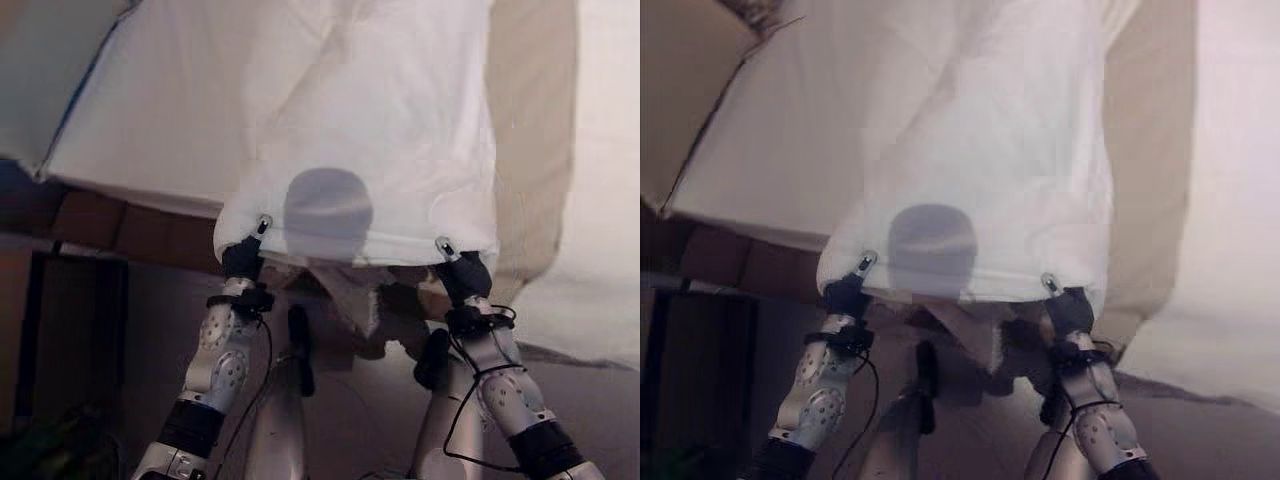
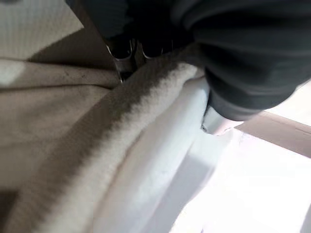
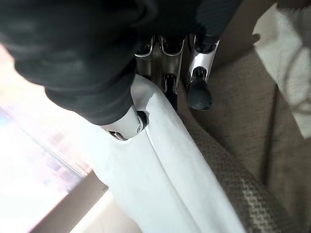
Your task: Make the bed
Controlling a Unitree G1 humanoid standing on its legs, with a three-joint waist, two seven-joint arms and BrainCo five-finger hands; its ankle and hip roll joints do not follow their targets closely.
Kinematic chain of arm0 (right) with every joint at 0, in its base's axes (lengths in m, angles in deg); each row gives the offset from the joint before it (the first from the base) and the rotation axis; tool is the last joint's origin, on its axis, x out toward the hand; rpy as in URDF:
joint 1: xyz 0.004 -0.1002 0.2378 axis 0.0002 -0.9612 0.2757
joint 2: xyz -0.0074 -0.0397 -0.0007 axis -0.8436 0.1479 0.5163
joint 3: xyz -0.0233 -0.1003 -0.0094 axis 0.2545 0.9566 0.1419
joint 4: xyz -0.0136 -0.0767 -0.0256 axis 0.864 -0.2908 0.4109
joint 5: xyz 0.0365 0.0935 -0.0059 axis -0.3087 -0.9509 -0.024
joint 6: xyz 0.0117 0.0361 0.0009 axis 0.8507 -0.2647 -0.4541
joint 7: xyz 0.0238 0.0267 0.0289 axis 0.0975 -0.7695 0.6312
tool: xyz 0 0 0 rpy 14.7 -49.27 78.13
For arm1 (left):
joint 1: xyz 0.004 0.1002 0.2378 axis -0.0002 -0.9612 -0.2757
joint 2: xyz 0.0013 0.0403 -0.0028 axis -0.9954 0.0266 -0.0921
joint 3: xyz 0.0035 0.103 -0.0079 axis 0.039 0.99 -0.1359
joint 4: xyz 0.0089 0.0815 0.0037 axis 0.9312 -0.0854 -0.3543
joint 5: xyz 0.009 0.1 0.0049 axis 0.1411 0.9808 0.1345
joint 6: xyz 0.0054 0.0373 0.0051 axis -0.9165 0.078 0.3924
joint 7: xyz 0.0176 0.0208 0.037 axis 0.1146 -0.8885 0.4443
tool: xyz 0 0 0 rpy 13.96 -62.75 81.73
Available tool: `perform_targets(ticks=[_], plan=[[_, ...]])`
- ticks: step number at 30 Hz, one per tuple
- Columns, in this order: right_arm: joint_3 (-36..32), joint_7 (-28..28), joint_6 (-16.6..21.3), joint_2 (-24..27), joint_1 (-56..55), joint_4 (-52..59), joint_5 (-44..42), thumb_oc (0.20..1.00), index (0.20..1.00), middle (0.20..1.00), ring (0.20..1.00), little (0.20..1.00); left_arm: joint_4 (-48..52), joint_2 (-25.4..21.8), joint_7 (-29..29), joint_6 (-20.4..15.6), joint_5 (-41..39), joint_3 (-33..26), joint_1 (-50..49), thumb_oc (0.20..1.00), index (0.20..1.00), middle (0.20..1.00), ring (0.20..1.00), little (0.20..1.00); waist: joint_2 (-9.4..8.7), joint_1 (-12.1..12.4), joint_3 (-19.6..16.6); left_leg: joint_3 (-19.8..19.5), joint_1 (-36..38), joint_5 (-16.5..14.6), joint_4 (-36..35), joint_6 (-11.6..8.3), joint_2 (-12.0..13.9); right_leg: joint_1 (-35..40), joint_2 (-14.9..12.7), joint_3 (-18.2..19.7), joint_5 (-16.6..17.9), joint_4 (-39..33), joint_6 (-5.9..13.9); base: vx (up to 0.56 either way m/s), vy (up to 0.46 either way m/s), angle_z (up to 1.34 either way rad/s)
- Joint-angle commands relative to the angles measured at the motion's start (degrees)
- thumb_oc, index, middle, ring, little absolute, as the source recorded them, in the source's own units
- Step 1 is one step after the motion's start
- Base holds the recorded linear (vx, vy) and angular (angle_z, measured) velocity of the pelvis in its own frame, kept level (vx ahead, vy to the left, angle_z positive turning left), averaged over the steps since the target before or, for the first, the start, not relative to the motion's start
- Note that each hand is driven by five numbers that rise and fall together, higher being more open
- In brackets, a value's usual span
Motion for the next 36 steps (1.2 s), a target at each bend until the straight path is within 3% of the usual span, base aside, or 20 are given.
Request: perform_targets(ticks=[1, 3, 4, 5, 6, 7, 9, 11, 13, 15, 16, 17, 18, 19, 20, 21, 22, 24, 26, 36], plan=[[-10.4, -1.9, 4.7, 0.8, -0.8, 1.8, 0.6, 0.200, 0.200, 0.200, 0.200, 0.200, 5.1, -8.1, 3.0, -6.5, 0.4, -11.7, -5.8, 0.200, 0.200, 0.200, 0.200, 0.200, -2.73, 1.2, -1.7, 1.3, 1.3, -7.0, 4.0, 2.05, -0.9, 3.7, -4.3, 2.0, 13.2, -8.4, 1.93, 0.09, 0.305, 0.23], [-9.4, -1.5, 4.7, -0.1, -0.7, 1.5, 0.6, 0.200, 0.200, 0.200, 0.200, 0.200, 5.0, -9.1, 3.7, -6.5, 1.3, -12.8, -6.2, 0.200, 0.200, 0.200, 0.200, 0.200, -2.89, 2.1, -1.7, 3.7, 2.4, -7.8, 3.6, 3.64, -1.9, 3.0, -5.4, -1.4, 14.1, -4.2, 1.75, 0.05, 0.329, 0.09], [-8.7, -1.2, 4.5, -0.5, -0.5, 1.1, 0.5, 0.200, 0.200, 0.200, 0.200, 0.200, 4.9, -9.5, 3.8, -6.4, 1.4, -13.2, -6.2, 0.200, 0.200, 0.200, 0.200, 0.200, -3.06, 2.5, -1.5, 4.6, 2.4, -7.8, 3.3, 4.18, -2.3, 2.9, -4.7, -2.8, 13.2, -1.9, 1.59, -0.03, 0.290, -0.13], [-8.3, -0.9, 4.3, -0.8, -0.3, 0.6, 0.1, 0.200, 0.200, 0.200, 0.200, 0.200, 5.0, -9.8, 3.8, -6.4, 1.3, -13.4, -6.2, 0.200, 0.200, 0.200, 0.200, 0.200, -3.39, 2.2, -1.2, 5.3, 2.2, -7.4, 3.2, 4.63, -2.9, 2.5, -2.3, -2.7, 11.7, -0.2, 1.16, -0.07, 0.253, -0.29], [-7.6, -0.3, 4.3, -0.8, -0.1, 0.0, -0.2, 0.200, 0.200, 0.200, 0.200, 0.200, 4.9, -10.0, 3.9, -6.5, 1.1, -13.5, -6.1, 0.200, 0.200, 0.200, 0.200, 0.200, -3.91, 2.3, -1.2, 6.3, 1.9, -6.9, 2.7, 4.81, -3.3, 1.2, 2.5, -2.4, 8.8, 0.7, -0.04, -0.06, 0.293, -0.32], [-7.2, 0.5, 4.1, -1.1, 0.0, 0.0, -0.6, 0.200, 0.200, 0.200, 0.200, 0.200, 4.7, -9.9, 4.1, -6.6, 1.1, -14.3, -6.5, 0.200, 0.200, 0.200, 0.200, 0.200, -4.43, 2.9, -1.3, 7.6, 2.1, -6.3, 1.6, 5.21, -4.0, 0.2, 6.5, -5.0, 6.8, 1.6, -0.39, -0.03, 0.238, -0.38], [-6.2, 1.7, 3.8, -1.5, -0.1, -0.7, -1.3, 0.200, 0.200, 0.200, 0.200, 0.200, 5.1, -9.7, 4.2, -6.4, 1.3, -15.3, -7.9, 0.200, 0.200, 0.200, 0.200, 0.200, -5.07, 4.7, -2.0, 9.1, 3.0, -5.5, -0.5, 5.05, -4.1, 0.0, 10.0, -8.4, 3.1, 0.8, -1.98, 0.01, 0.116, -0.65], [-5.6, 2.6, 3.7, -1.4, -0.6, -1.4, -2.1, 0.200, 0.200, 0.200, 0.200, 0.200, 5.6, -9.1, 3.8, -6.2, 1.1, -15.1, -8.5, 0.200, 0.200, 0.200, 0.200, 0.200, -5.36, 5.1, -2.3, 9.4, 3.9, -4.9, -1.7, 3.76, -3.5, 0.0, 13.2, -6.7, 1.1, -2.2, -3.80, -0.03, -0.036, -0.81], [-4.6, 2.7, 3.8, 0.0, -0.1, -2.0, -1.7, 0.200, 0.200, 0.200, 0.200, 0.200, 5.3, -8.2, 3.8, -6.9, 1.2, -14.6, -8.9, 0.200, 0.200, 0.200, 0.200, 0.200, -4.10, 5.3, -1.8, 9.1, 4.0, -3.8, -2.2, 2.43, -2.6, -0.4, 15.8, -3.9, 0.6, -4.9, -5.36, -0.08, -0.053, -0.34], [-4.6, 2.8, 3.7, 0.1, 0.2, -1.7, -2.2, 0.200, 0.200, 0.200, 0.200, 0.200, 5.3, -7.1, 3.6, -7.0, 0.6, -14.6, -9.1, 0.200, 0.200, 0.200, 0.200, 0.200, -3.70, 5.7, -1.5, 9.9, 3.5, -4.0, -0.6, 1.83, -1.5, 0.5, 16.5, -3.8, 0.1, -6.6, -6.52, -0.08, -0.038, -0.04], [-3.6, 2.9, 3.6, 0.8, 1.0, -2.8, -2.2, 0.200, 0.200, 0.200, 0.200, 0.200, 5.6, -6.9, 3.4, -6.9, 1.0, -14.6, -10.1, 0.200, 0.200, 0.200, 0.200, 0.200, -4.04, 6.9, -1.1, 8.2, 0.8, -4.1, 3.5, 1.12, 0.0, 0.4, 17.3, -3.1, -0.2, -7.8, -7.68, -0.12, -0.085, -0.05], [-3.2, 2.8, 3.7, 1.6, 1.7, -2.9, -1.9, 0.200, 0.200, 0.200, 0.200, 0.200, 5.7, -7.1, 3.7, -7.0, 1.5, -15.0, -10.4, 0.200, 0.200, 0.200, 0.200, 0.200, -4.67, 8.5, -1.1, 3.0, -2.8, -4.6, 6.9, 0.27, -0.1, -0.8, 17.9, -2.1, -0.3, -8.0, -8.07, -0.14, -0.082, -0.41], [-3.3, 2.7, 3.8, 2.0, 1.8, -3.0, -1.9, 0.200, 0.200, 0.200, 0.200, 0.200, 5.4, -6.9, 4.0, -6.8, 1.9, -15.0, -10.7, 0.200, 0.200, 0.200, 0.200, 0.200, -5.04, 9.0, -1.1, -0.2, -3.3, -4.9, 6.8, 0.10, -0.5, -1.5, 17.5, -2.1, 0.2, -8.0, -7.62, -0.07, -0.041, -0.68], [-3.8, 2.7, 3.7, 2.0, 1.5, -2.8, -1.9, 0.200, 0.200, 0.200, 0.200, 0.200, 5.4, -6.4, 4.0, -6.5, 1.9, -15.2, -10.8, 0.200, 0.200, 0.200, 0.200, 0.200, -4.98, 8.2, -1.1, -0.4, -3.1, -4.8, 6.1, 0.27, 0.8, -1.9, 16.8, -2.4, 0.5, -7.8, -7.10, 0.00, 0.059, -0.78], [-4.3, 2.5, 3.8, 2.1, 0.8, -2.8, -1.9, 0.200, 0.200, 0.200, 0.200, 0.200, 5.2, -5.6, 4.1, -6.0, 1.6, -15.2, -11.1, 0.200, 0.200, 0.200, 0.200, 0.200, -4.38, 6.7, -1.1, 1.2, -1.6, -3.9, 3.6, 0.25, 3.9, -2.8, 15.8, -2.9, 0.4, -6.7, -6.38, 0.05, 0.138, -0.35], [-4.6, 2.5, 3.6, 1.9, 0.5, -3.0, -2.0, 0.200, 0.200, 0.200, 0.200, 0.200, 5.1, -5.0, 3.7, -5.8, 1.5, -14.9, -11.6, 0.200, 0.200, 0.200, 0.200, 0.200, -3.49, 6.0, -1.1, 1.8, 1.3, -3.3, -0.8, 0.43, 4.3, -3.3, 15.6, -3.1, 0.4, -5.6, -5.96, 0.05, 0.131, 0.07], [-4.6, 2.5, 3.6, 1.9, 0.4, -3.0, -2.0, 0.200, 0.200, 0.200, 0.200, 0.200, 5.1, -4.9, 3.6, -5.8, 1.5, -14.8, -11.7, 0.200, 0.200, 0.200, 0.200, 0.200, -3.50, 6.0, -1.1, 2.0, 1.8, -3.0, -1.5, 0.45, 4.2, -3.2, 15.5, -3.0, 0.4, -5.6, -5.90, -0.03, 0.122, 0.51], [-5.8, 1.5, 3.7, 1.8, -1.2, -4.4, -1.3, 0.200, 0.200, 0.200, 0.200, 0.200, 3.4, -4.7, 3.7, -5.5, 2.8, -12.9, -10.3, 0.200, 0.200, 0.200, 0.200, 0.200, -2.79, 3.9, -1.1, 3.7, -1.8, -2.7, -0.3, 1.23, 2.3, -7.3, 12.4, -3.7, 2.4, -4.1, -5.24, -0.10, 0.097, 0.38], [-5.6, 0.0, 3.5, 1.1, -1.1, -6.1, 0.0, 0.200, 0.200, 0.200, 0.200, 0.200, -0.1, -4.6, 3.9, -5.7, 2.1, -11.8, -9.4, 0.200, 0.200, 0.200, 0.200, 0.200, -3.29, 3.4, -1.1, 4.3, -2.3, -3.4, 0.2, 1.87, 1.5, -8.7, 11.4, -2.9, 2.5, -2.7, -5.36, -0.04, 0.089, 0.40], [-5.2, 0.2, 2.5, 0.4, -1.0, -23.9, 4.3, 0.200, 0.200, 0.200, 0.200, 0.200, -18.2, -7.6, 4.3, -2.9, 13.5, -6.1, -8.2, 0.200, 0.200, 0.200, 0.200, 0.200, -4.73, 2.7, -1.1, 7.1, -5.7, -5.2, 3.3, 2.51, 1.6, -10.4, 10.7, -2.5, 2.3, -2.0, -5.72, -0.02, 0.026, -0.04]])
